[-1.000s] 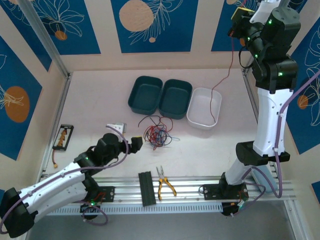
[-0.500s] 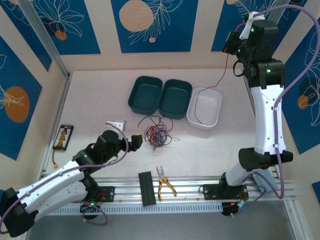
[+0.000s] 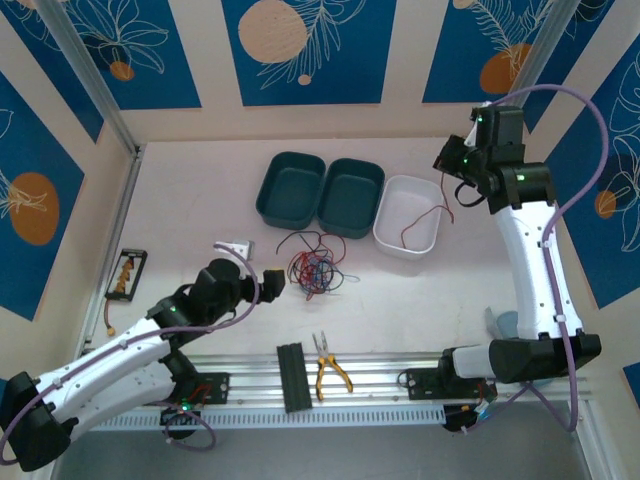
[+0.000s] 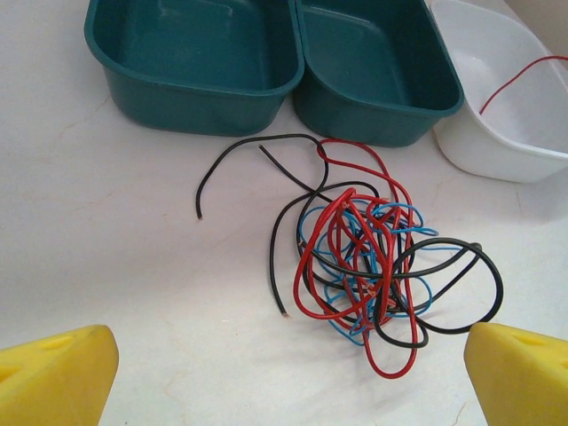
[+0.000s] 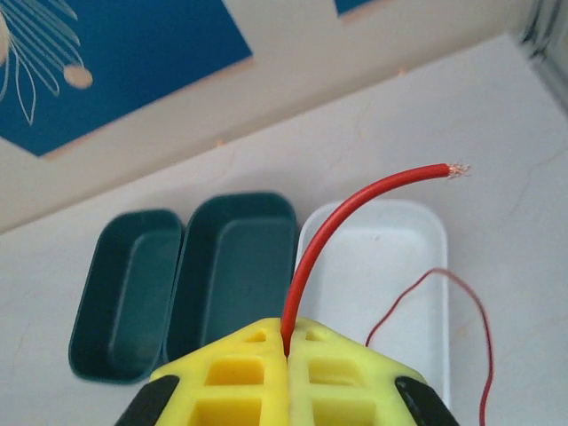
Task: Untangle the cables
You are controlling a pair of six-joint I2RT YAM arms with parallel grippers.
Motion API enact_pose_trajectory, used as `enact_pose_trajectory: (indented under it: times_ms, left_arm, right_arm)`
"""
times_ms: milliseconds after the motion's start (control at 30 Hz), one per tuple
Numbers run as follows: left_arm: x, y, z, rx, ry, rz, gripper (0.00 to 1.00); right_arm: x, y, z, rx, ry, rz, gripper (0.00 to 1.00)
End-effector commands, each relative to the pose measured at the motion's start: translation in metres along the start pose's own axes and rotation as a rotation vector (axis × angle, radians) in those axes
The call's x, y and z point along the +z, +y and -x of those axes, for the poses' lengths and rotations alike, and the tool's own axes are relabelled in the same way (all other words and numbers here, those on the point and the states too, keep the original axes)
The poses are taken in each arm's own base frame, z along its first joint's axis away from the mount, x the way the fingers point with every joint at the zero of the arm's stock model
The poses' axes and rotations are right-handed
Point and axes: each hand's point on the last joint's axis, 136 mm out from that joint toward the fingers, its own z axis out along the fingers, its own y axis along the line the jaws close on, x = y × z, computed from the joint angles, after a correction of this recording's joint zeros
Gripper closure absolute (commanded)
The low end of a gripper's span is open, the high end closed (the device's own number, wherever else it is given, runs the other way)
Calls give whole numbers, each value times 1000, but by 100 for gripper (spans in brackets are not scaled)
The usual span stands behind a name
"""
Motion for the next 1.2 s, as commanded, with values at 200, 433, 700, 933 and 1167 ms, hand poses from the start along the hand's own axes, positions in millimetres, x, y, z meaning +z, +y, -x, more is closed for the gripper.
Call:
enact_pose_trajectory:
  times_ms: [200,433,700,933,1167]
  left_arm:
    - [0,-3,17,-28,-43,6,0]
    - [5,-7,12,-21,-19,-11,0]
    - [9,-11,5,-30,-18,-49,0]
    - [13,-12,0,-42,-1,-55,0]
    - [18,-14,-2,-36,17,-57,0]
  right_arm:
    - [26,45,-27,81,122,211,100]
    - [64,62,-47,111,207,239,100]
    - [109,54,-53,127,237,166,100]
    - [150,28,-56,161,265,93,100]
    - [183,-4,-50,210,269,-3,100]
